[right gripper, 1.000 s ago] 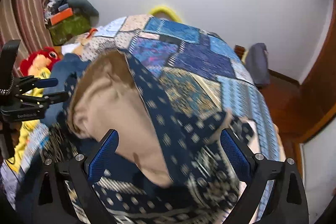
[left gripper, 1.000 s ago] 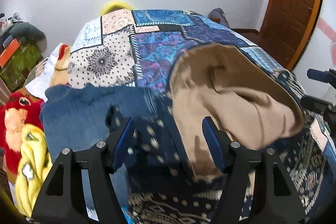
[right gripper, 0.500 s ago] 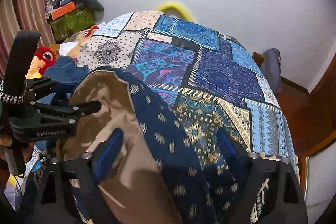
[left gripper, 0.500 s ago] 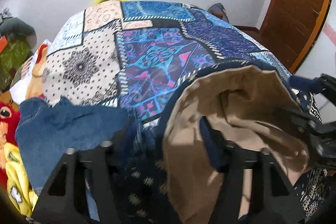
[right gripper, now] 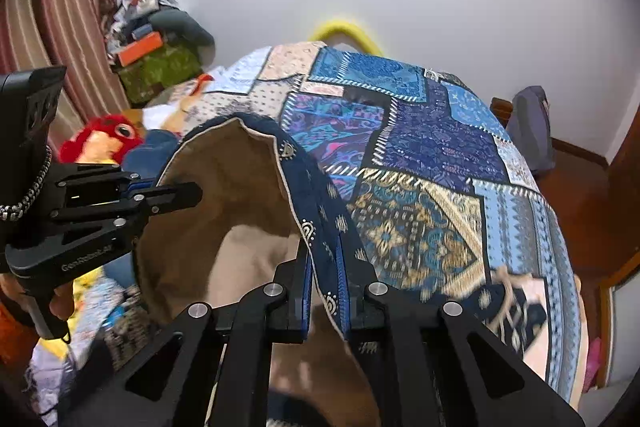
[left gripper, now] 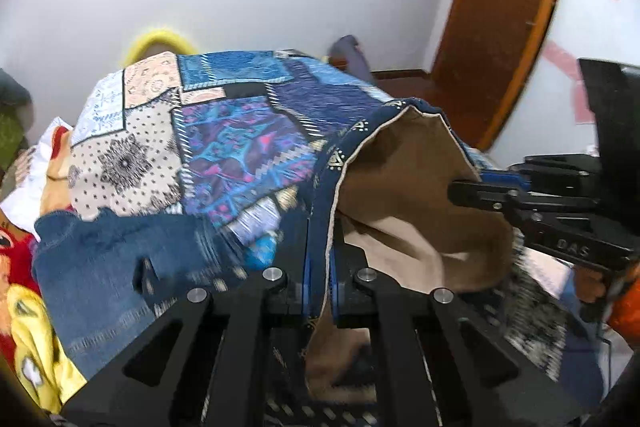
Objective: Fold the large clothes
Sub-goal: 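Fold the hood with both tools down over the jacket body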
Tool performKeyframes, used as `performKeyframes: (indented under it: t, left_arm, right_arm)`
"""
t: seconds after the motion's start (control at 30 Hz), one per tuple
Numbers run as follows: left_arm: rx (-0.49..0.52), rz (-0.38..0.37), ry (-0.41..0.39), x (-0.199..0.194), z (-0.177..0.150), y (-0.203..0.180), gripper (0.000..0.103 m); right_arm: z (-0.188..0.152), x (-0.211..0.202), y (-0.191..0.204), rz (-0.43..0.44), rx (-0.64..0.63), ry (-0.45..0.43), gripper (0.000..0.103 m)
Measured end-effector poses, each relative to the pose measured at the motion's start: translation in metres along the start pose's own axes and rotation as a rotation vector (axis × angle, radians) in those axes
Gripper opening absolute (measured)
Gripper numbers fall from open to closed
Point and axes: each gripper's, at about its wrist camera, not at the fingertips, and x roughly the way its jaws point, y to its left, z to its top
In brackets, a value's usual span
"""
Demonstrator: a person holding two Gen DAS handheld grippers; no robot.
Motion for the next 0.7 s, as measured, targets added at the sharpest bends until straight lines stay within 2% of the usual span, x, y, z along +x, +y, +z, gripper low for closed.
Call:
performKeyframes:
  t: [0.2,0.33,0.5,0.7]
  left_arm:
    - [0.022,-0.040,0.033,-0.037,-0.040,-0.024,0.006]
    - [0.038,-0.057,0.090,-0.048,-0.074,-0.039,0.006]
    - [0.075,-0.060,0.137,-0.051,-0.113,-0.058,0.006]
    - [0.039,-0.092,0.230,-0.041,-0.166,-0.066,0.006]
  right_arm:
    - [-0.037,-0.052,0.020,0.038,-0.026,0.010,0.008]
    - [-0.067,-0.080,0.035,0.062,-0.037,0.026,0.008]
    - [-0.106,-0.094,0.049,0.070,-0.054,0.070,0.008]
    - [-0.137,-0.100,0.042,0.051,-0.001,0.104,0.008]
